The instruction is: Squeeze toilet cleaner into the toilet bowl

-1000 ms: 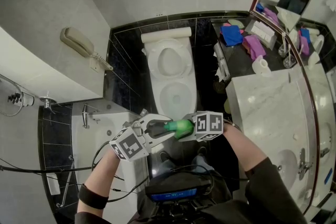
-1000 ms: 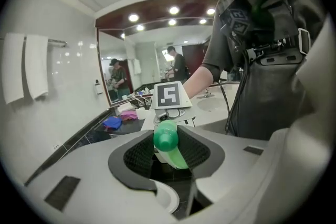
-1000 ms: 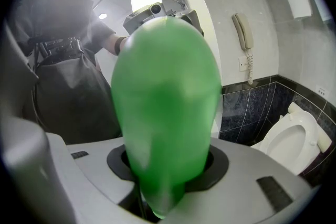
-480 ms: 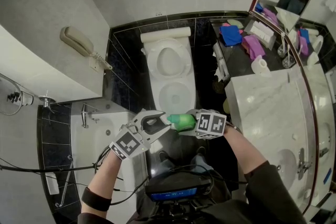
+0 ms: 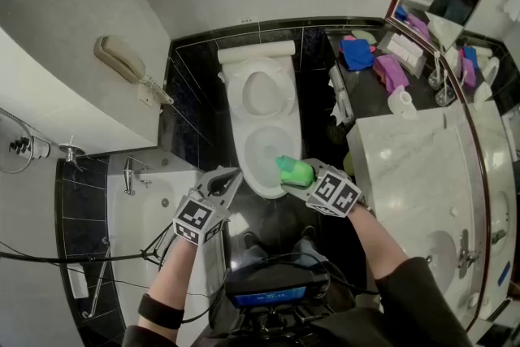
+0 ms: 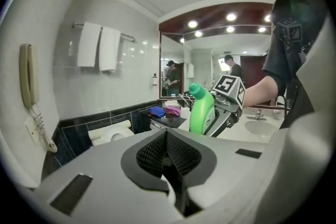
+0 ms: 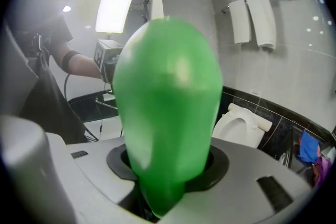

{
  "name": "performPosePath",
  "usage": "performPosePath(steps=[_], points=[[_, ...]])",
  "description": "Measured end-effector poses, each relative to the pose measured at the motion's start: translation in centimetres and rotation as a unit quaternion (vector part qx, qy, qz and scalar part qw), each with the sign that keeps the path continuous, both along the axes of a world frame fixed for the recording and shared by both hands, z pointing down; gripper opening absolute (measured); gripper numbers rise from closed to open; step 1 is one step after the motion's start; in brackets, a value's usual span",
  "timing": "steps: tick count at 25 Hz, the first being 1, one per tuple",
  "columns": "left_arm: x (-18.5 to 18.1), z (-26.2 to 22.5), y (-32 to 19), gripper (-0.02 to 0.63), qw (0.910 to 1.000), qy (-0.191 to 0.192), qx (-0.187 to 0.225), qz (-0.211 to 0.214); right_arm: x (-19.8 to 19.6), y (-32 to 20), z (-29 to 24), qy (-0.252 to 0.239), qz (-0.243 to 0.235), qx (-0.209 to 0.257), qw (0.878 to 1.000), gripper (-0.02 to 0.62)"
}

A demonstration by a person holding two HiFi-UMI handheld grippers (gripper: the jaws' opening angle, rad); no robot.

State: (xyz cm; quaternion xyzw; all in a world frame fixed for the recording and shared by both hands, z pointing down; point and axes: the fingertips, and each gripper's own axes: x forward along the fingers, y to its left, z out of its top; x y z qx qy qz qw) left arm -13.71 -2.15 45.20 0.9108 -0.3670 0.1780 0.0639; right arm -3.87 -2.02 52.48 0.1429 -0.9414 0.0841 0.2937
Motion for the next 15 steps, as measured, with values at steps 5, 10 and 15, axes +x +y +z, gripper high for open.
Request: performPosePath(steps=[5, 10, 15], points=[[-1.7, 2.0, -0.4, 0.005, 0.9969, 0.01, -0.014, -0.076, 1.9, -1.2, -1.0, -0.025, 0.094, 0.017, 0.995, 0.195], [-2.2, 4.0, 0.1, 0.005, 0.993, 0.02, -0.025, -0.114, 3.6, -1.0, -0.3, -0.038, 0.159, 0.018, 0.986, 0.195], [-2.5, 4.8, 0.6, 0.005, 0.9907, 0.028, -0.033, -0.129, 4.7, -0.6, 1.1, -0.037, 0.188, 0.015, 0.981, 0.195]])
